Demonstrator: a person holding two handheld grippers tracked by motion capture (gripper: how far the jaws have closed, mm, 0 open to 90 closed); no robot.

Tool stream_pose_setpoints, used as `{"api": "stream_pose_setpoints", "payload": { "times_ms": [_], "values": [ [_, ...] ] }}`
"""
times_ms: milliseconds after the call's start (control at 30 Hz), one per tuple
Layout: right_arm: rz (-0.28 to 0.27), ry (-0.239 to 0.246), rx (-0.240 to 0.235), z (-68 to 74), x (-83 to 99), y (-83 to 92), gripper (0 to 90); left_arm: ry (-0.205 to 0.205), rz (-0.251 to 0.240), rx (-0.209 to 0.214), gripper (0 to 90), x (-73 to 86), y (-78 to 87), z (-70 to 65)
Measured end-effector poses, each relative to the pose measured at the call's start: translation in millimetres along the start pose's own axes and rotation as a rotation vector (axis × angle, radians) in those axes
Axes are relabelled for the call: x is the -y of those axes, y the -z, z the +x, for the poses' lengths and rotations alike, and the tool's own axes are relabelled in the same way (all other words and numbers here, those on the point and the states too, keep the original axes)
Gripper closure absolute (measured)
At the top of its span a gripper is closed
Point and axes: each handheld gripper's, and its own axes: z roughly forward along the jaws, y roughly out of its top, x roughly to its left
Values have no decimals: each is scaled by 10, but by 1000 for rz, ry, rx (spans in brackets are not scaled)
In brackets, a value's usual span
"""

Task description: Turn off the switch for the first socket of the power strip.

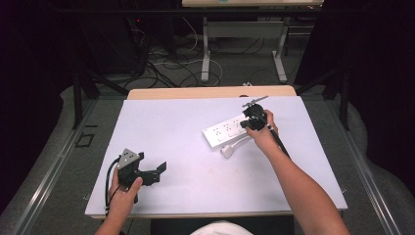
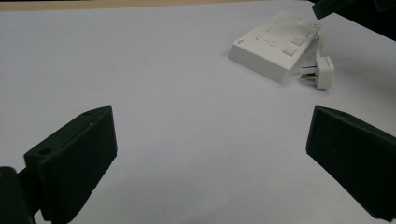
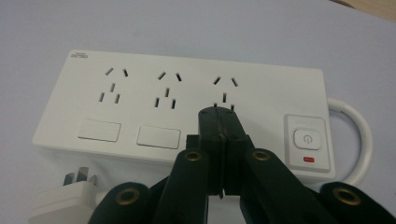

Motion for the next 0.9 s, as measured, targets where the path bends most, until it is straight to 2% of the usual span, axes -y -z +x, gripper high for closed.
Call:
{"api": "stream_pose_setpoints", "payload": {
  "times_ms": [67,167,367,700,900],
  "values": [
    [9,-4,8,-7,4,-20,900,0,0,0,17,0,-1,0],
    [35,-22,-8,-11,13,-56,900,0,0,-1,17,0,1,-1],
    [50,-18,-3,4,20,-102,900,0,2,0,17,0,-1,-1],
    [62,-31,-10,22,38,-202,900,-1,11,6,18,0,-3,-1],
    [51,-25,-28,33,46,-236,900,0,11,6,18,1,-3,0]
  ]
}}
